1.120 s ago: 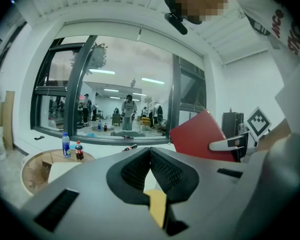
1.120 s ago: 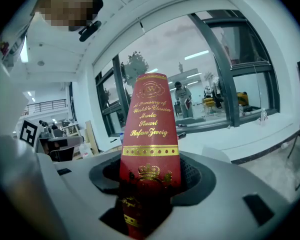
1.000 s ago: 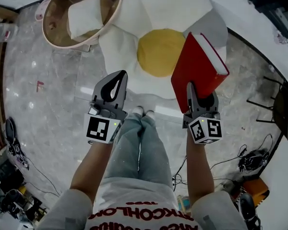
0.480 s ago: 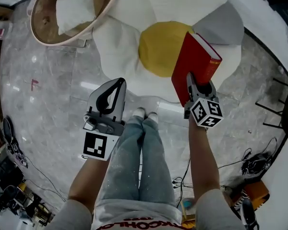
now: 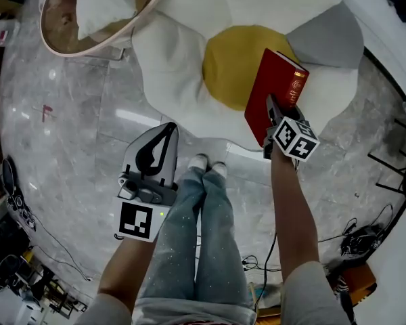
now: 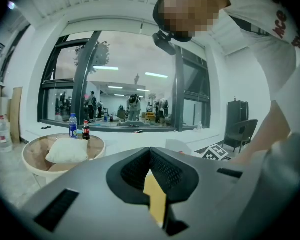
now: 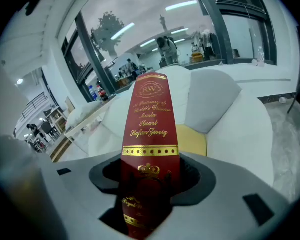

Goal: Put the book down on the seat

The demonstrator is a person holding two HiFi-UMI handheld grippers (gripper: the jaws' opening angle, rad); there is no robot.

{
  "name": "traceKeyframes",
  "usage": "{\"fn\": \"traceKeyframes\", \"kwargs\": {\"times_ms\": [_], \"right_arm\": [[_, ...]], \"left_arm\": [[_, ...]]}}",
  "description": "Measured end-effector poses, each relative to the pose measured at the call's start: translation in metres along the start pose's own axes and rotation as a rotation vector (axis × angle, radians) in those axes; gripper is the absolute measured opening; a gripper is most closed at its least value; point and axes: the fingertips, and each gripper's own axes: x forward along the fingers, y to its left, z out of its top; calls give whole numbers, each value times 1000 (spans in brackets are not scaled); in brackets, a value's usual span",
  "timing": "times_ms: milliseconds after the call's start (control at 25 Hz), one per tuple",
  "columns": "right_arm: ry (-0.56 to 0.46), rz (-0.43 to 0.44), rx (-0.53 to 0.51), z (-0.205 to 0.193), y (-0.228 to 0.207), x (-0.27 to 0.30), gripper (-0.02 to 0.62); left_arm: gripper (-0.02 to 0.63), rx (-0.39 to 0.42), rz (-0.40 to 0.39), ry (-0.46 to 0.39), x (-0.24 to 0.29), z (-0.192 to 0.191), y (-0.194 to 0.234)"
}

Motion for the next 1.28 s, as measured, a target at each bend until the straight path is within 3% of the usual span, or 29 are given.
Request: {"fn": "traceKeyframes", "kwargs": {"times_ms": [240,520,880,1080,1160,1280], "right_arm": [[70,-45,-75,-19,0,27,262],[142,-48,-70,-41,10,49,264],[127,-11,-73,-33,22,45,273],[95,10,-72,-20,31,31,269],[74,15,-98,-10,34,24,222],[15,8,-135,12,41,11,87]], "left_arm": [[14,4,-4,-16,7,-13,-3],[14,-1,5,-21,13,-24,6],[14,-21,9,-26,22,-29,14],[14,-26,9,-64,26,-10,18],[14,-26,10,-73,28,-3,18],[14,-32,11,-77,30,7,20]]}}
